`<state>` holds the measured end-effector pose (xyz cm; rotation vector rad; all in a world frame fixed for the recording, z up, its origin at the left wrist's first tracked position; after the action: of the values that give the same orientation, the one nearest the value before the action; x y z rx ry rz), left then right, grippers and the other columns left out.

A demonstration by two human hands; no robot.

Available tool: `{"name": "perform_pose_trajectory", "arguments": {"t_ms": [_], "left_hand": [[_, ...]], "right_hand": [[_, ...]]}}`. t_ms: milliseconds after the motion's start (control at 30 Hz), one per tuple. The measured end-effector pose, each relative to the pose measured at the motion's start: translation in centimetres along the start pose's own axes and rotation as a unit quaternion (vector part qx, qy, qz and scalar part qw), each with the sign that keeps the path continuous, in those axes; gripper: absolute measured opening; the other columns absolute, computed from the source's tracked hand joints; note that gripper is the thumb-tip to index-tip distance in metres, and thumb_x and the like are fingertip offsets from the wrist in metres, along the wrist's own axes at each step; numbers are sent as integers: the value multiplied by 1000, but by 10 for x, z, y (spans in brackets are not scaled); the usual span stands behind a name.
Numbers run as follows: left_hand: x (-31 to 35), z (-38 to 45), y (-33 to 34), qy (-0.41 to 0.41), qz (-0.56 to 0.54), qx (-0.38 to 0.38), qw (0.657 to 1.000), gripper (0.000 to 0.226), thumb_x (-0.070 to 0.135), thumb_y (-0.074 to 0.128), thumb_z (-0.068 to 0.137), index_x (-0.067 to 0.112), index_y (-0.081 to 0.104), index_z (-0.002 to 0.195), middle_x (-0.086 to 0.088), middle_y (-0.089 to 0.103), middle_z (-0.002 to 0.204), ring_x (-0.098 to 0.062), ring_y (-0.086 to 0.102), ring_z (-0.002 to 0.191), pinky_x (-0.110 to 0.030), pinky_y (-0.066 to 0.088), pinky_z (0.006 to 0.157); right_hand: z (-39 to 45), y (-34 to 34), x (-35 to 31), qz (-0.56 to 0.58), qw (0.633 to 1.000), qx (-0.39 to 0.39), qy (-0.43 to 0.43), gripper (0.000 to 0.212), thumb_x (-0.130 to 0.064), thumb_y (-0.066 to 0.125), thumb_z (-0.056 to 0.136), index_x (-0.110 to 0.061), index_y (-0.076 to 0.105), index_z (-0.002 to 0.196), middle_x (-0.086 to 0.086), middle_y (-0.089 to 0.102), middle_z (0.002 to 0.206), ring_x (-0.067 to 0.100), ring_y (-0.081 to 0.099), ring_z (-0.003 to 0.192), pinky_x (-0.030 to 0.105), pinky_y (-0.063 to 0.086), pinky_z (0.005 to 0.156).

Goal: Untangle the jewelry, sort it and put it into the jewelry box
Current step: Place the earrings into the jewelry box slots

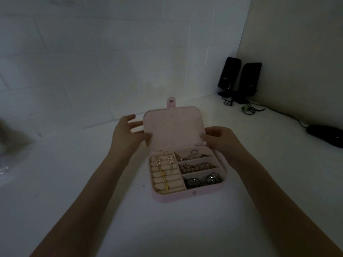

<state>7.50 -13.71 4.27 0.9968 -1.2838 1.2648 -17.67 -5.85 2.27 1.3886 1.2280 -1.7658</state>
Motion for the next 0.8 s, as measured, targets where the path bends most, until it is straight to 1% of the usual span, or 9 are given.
{"name": "perform_pose_trajectory", "arguments": {"t_ms": [100, 167, 300, 400, 533, 633, 700, 767, 800], "left_hand": [[16, 0, -4, 68, -35, -1, 997, 60, -17, 70, 66, 13, 58, 117, 6, 65, 101, -6, 67, 76, -18, 55, 67], [23, -1, -6, 100, -50, -6, 994, 56, -21, 69, 63, 16, 62, 104, 7, 65, 95, -2, 68, 73, -16, 54, 66], [32, -1, -7, 150, -58, -27, 987, 53, -26, 69, 58, 19, 60, 86, 4, 63, 87, -1, 64, 71, -19, 56, 70], [36, -5, -5, 193, -21, -41, 980, 46, -22, 71, 59, 18, 63, 79, 8, 66, 79, 2, 63, 75, -16, 53, 72], [31, -3, -1, 205, 15, -88, 975, 35, -20, 68, 66, 12, 69, 77, 8, 72, 80, -7, 67, 84, -20, 54, 76], [29, 1, -4, 223, 45, -107, 968, 44, -24, 59, 70, 18, 73, 69, 16, 72, 79, -3, 67, 84, -14, 49, 79], [25, 3, -1, 211, 57, -113, 969, 50, -21, 60, 71, 26, 74, 65, 17, 72, 80, -3, 67, 85, -13, 48, 78], [23, 0, 6, 178, 48, -133, 974, 43, -7, 65, 75, 35, 74, 76, 17, 71, 90, -3, 65, 92, -12, 48, 78], [22, -3, 10, 161, 61, -159, 972, 30, 11, 69, 75, 38, 71, 90, 18, 68, 103, -2, 61, 101, -13, 47, 82]], "right_hand": [[-2, 0, -10, 102, 994, 1, -37, 24, 0, 68, 81, -5, 56, 102, 5, 68, 93, 18, 66, 80, 26, 55, 68], [-5, -4, -19, 128, 988, 14, -84, 32, 4, 70, 77, -10, 53, 100, 4, 69, 90, 11, 66, 74, 20, 52, 64], [-10, -10, -32, 0, 980, 80, -181, 38, -5, 73, 76, -28, 56, 101, -9, 66, 90, 4, 59, 73, 16, 50, 67], [-12, -6, -36, -64, 970, 86, -216, 28, 0, 66, 78, -24, 61, 90, -14, 64, 84, 4, 57, 74, 19, 48, 66], [-11, -4, -36, -109, 960, 74, -247, 38, 11, 62, 73, -24, 66, 86, -8, 67, 92, 12, 59, 81, 15, 48, 65], [-6, -3, -33, -121, 965, 47, -230, 46, 22, 49, 71, -17, 68, 87, -5, 66, 93, 7, 59, 79, 6, 45, 65], [-2, -2, -30, -134, 968, 30, -209, 48, 23, 45, 76, -18, 70, 84, -7, 66, 95, 6, 62, 85, 3, 43, 72], [-1, -3, -29, -151, 968, 31, -199, 49, 18, 45, 82, -24, 70, 82, -11, 66, 99, 7, 62, 97, 3, 41, 83], [-1, -3, -30, -156, 967, 30, -200, 45, 12, 47, 85, -27, 70, 83, -13, 65, 102, 6, 61, 101, 5, 41, 86]]}}
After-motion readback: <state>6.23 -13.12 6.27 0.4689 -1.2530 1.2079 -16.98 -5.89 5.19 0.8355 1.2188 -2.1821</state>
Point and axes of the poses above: each hand's wrist, its own z-axis towards the middle knuckle, its own y-axis out of the palm, x = y × z, the point moved 7 cm from there along z, towards the middle knuckle
